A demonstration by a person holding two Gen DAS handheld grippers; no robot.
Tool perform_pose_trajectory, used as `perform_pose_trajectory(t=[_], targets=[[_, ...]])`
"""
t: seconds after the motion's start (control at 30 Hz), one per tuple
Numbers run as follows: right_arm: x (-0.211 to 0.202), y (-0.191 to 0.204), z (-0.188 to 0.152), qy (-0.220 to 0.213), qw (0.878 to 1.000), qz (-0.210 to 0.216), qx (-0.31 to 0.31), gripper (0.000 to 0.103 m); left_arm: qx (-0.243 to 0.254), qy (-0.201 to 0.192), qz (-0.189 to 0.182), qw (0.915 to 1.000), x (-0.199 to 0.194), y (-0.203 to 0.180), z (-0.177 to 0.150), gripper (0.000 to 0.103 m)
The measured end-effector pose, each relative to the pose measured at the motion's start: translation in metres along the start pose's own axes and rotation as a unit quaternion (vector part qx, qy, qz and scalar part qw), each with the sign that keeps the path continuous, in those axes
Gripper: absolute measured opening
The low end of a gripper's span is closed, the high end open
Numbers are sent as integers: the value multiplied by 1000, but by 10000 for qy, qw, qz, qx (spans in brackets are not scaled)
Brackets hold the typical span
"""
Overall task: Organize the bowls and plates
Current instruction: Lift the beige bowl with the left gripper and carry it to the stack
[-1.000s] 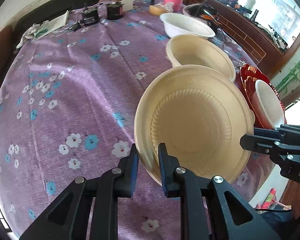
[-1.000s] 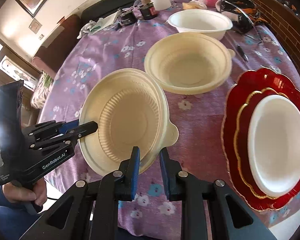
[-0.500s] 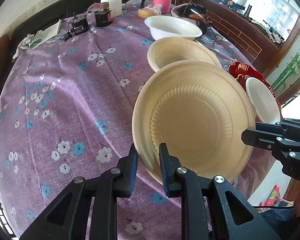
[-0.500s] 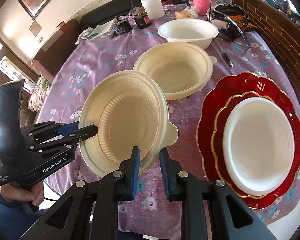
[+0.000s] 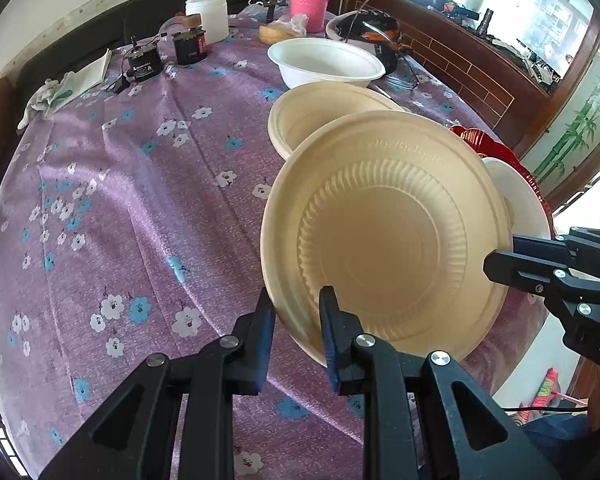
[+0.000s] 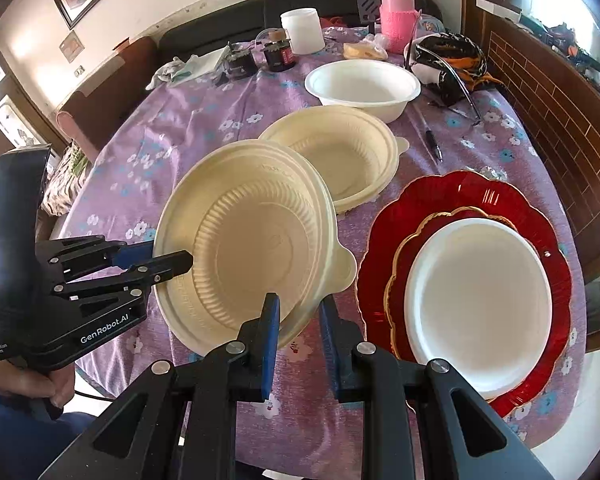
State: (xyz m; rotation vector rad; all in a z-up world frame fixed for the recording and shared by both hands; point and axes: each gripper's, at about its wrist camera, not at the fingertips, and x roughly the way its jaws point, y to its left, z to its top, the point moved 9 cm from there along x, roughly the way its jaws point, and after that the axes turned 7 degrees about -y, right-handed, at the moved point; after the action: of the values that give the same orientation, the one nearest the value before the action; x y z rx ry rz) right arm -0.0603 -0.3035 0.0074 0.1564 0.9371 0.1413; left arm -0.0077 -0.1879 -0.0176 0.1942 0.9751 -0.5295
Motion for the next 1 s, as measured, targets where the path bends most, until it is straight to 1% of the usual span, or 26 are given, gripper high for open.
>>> perform_pose_trajectory(t=[0.27, 0.5, 0.67, 1.0], targets=[[-5, -5, 1, -62, 10000, -47, 38, 22, 67, -70, -45, 9999, -3, -5, 3, 20], [-17, -13, 1, -201, 9996, -175, 79, 22, 236, -156, -126, 9995, -5, -20, 12, 20], [-30, -28, 2, -323, 9988, -277, 221, 22, 437, -199, -296, 9984, -3, -42, 23, 21], [-64, -87, 2, -602, 9920, -621, 917, 22, 982, -215, -713, 9924, 8, -109, 52, 23]])
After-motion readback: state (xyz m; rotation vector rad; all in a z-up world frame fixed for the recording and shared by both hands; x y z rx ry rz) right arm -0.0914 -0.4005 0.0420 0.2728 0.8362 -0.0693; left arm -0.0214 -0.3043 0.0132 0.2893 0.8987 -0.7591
